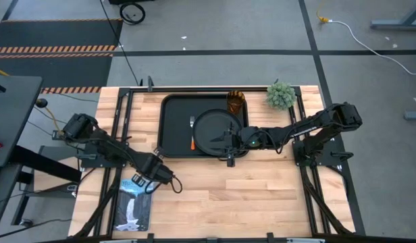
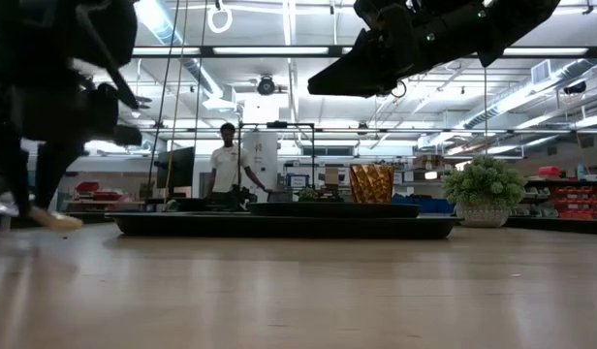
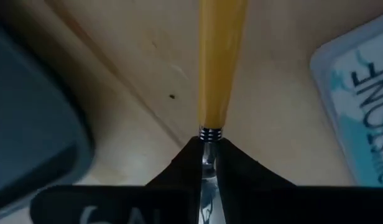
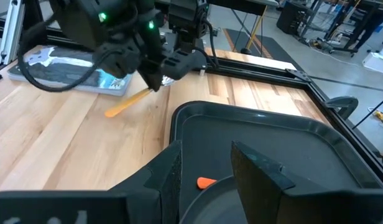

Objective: Pick and place plate/cup/fork/spoon on tray
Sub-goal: Put the yellow spoon on the black tray to the left of the orange fork

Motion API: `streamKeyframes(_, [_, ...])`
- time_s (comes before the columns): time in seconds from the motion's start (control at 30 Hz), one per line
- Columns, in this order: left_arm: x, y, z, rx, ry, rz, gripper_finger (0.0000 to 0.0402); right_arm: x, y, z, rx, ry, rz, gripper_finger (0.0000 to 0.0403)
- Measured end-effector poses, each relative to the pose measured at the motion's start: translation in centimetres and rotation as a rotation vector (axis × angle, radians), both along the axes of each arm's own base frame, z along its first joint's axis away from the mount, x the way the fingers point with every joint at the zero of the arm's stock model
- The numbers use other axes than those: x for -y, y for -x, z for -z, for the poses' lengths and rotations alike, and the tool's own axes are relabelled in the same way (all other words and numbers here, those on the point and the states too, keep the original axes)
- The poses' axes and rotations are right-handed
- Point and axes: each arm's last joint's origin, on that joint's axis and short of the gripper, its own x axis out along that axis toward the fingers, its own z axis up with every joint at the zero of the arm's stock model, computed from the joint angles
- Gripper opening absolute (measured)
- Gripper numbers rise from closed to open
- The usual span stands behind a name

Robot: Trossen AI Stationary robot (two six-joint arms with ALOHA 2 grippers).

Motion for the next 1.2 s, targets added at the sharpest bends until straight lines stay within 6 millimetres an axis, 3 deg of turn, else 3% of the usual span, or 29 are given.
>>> streamKeyframes(0.13, [0.0,-1.1,-1.8,0.005,-0.027,0.081,0.0036,0.0,0.0,-0.1,0.007,-0.001,0.0,0.0145])
streamKeyframes(0.33, [-1.6,-2.2,-3.6,-0.044,-0.161,0.273,0.0036,0.0,-0.1,-0.2,0.021,-0.008,0.002,0.0145])
streamKeyframes(0.67, [-7.9,-4.1,-3.8,-0.165,-0.272,0.492,0.0037,0.0,-0.1,-0.4,0.039,-0.01,0.002,0.0145])
streamKeyframes(1.07, [-14.5,-7.4,-3.9,-0.055,-0.34,0.746,0.0038,-0.1,-0.1,-0.4,0.047,-0.038,0.008,0.0145])
streamKeyframes(1.2, [-16.4,-7.8,-3.4,-0.002,-0.267,0.801,0.0038,-0.5,-0.1,-0.4,0.047,-0.039,-0.003,0.0145])
